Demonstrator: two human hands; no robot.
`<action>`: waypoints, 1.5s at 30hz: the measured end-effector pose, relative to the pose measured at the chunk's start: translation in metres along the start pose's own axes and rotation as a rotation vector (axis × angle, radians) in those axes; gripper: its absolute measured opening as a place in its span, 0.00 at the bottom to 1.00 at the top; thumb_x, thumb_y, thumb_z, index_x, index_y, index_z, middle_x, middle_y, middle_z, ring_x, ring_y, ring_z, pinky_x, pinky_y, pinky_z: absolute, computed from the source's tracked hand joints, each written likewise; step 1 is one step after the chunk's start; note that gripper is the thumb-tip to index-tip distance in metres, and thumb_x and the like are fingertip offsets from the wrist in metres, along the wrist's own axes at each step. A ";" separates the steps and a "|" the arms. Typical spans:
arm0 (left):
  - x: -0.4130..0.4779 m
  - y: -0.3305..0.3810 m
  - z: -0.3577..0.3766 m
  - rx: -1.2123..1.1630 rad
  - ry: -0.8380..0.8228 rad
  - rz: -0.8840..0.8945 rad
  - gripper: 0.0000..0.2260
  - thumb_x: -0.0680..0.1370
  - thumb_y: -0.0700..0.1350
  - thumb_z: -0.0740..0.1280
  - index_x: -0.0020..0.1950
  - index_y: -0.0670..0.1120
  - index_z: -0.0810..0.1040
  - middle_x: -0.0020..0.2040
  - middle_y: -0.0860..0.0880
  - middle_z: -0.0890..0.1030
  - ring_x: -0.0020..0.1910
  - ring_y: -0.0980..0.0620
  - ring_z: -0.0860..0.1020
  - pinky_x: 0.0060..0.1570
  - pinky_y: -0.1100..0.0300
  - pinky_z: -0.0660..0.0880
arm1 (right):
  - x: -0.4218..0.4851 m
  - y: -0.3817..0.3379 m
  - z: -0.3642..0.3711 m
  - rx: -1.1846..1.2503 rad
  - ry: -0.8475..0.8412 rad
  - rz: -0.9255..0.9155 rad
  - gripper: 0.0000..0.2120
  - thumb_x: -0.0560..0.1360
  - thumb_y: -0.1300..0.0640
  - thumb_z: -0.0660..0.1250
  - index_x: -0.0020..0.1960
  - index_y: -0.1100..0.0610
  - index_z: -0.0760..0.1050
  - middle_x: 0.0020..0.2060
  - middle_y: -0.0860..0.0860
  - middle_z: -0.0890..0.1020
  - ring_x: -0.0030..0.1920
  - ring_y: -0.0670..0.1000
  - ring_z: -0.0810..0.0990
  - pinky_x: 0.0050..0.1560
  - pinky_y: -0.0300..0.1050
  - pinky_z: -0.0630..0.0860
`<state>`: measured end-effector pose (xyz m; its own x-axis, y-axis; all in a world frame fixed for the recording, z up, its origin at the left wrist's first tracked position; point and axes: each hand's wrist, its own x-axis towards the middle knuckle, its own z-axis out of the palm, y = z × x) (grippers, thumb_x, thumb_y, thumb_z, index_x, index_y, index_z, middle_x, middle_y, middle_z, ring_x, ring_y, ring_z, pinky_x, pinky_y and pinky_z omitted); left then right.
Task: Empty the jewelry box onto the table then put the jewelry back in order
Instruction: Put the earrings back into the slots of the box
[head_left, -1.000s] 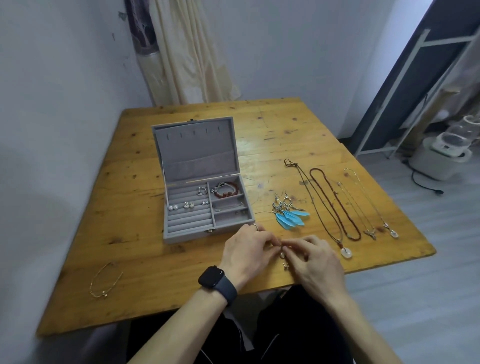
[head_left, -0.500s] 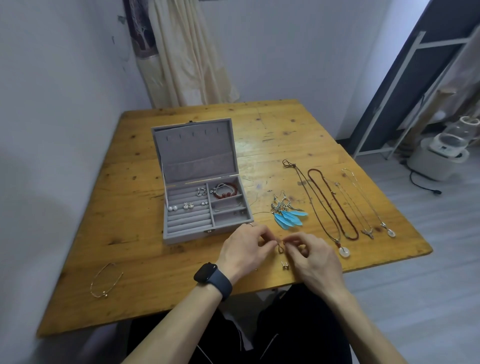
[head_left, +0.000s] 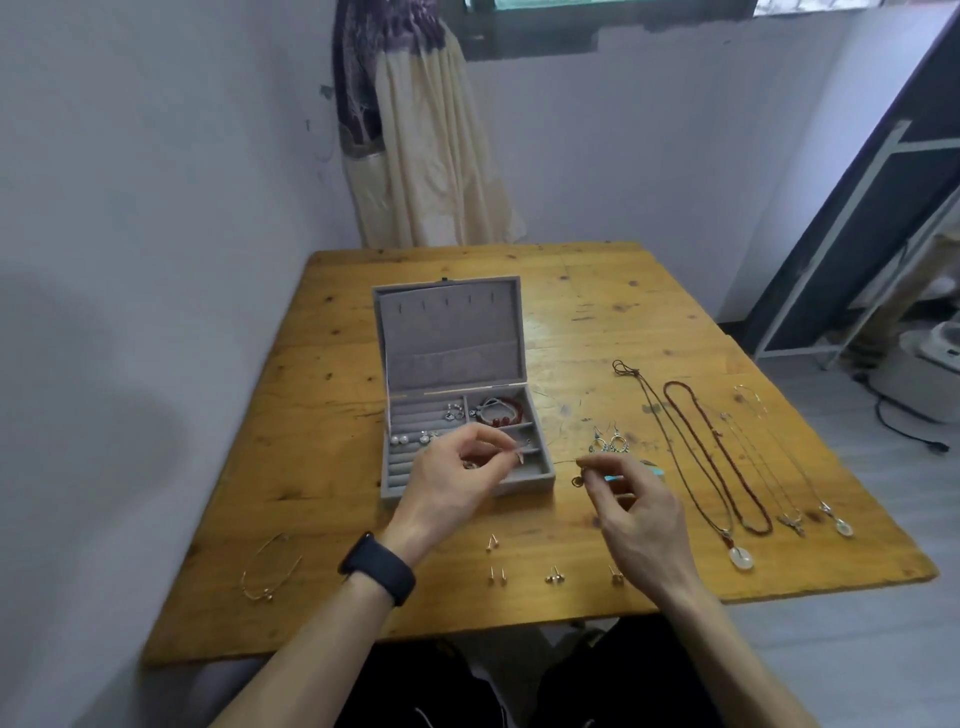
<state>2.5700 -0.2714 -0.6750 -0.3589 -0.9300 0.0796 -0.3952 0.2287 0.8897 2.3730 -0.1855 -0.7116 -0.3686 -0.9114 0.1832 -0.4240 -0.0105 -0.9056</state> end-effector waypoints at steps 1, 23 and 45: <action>0.001 -0.002 -0.007 -0.031 0.021 0.003 0.04 0.76 0.48 0.73 0.50 0.54 0.83 0.47 0.58 0.84 0.50 0.64 0.80 0.45 0.70 0.77 | 0.003 -0.004 0.004 0.006 -0.002 -0.013 0.07 0.79 0.57 0.68 0.52 0.44 0.80 0.44 0.37 0.83 0.46 0.40 0.81 0.43 0.38 0.80; 0.050 -0.054 -0.104 0.252 0.169 -0.085 0.03 0.77 0.47 0.73 0.49 0.53 0.86 0.45 0.60 0.82 0.45 0.65 0.79 0.41 0.74 0.72 | 0.089 -0.058 0.125 -0.209 -0.239 -0.301 0.05 0.78 0.56 0.69 0.52 0.49 0.83 0.44 0.40 0.82 0.46 0.41 0.80 0.48 0.37 0.78; 0.078 -0.077 -0.076 0.642 0.156 -0.147 0.07 0.81 0.46 0.66 0.53 0.50 0.83 0.68 0.43 0.72 0.72 0.45 0.66 0.66 0.52 0.68 | 0.096 -0.026 0.134 -0.220 -0.172 -0.240 0.04 0.78 0.53 0.69 0.51 0.48 0.83 0.47 0.42 0.80 0.50 0.44 0.77 0.50 0.47 0.79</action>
<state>2.6364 -0.3832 -0.7033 -0.1554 -0.9842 0.0850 -0.8719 0.1771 0.4566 2.4594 -0.3275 -0.7220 -0.1007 -0.9497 0.2964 -0.6560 -0.1606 -0.7375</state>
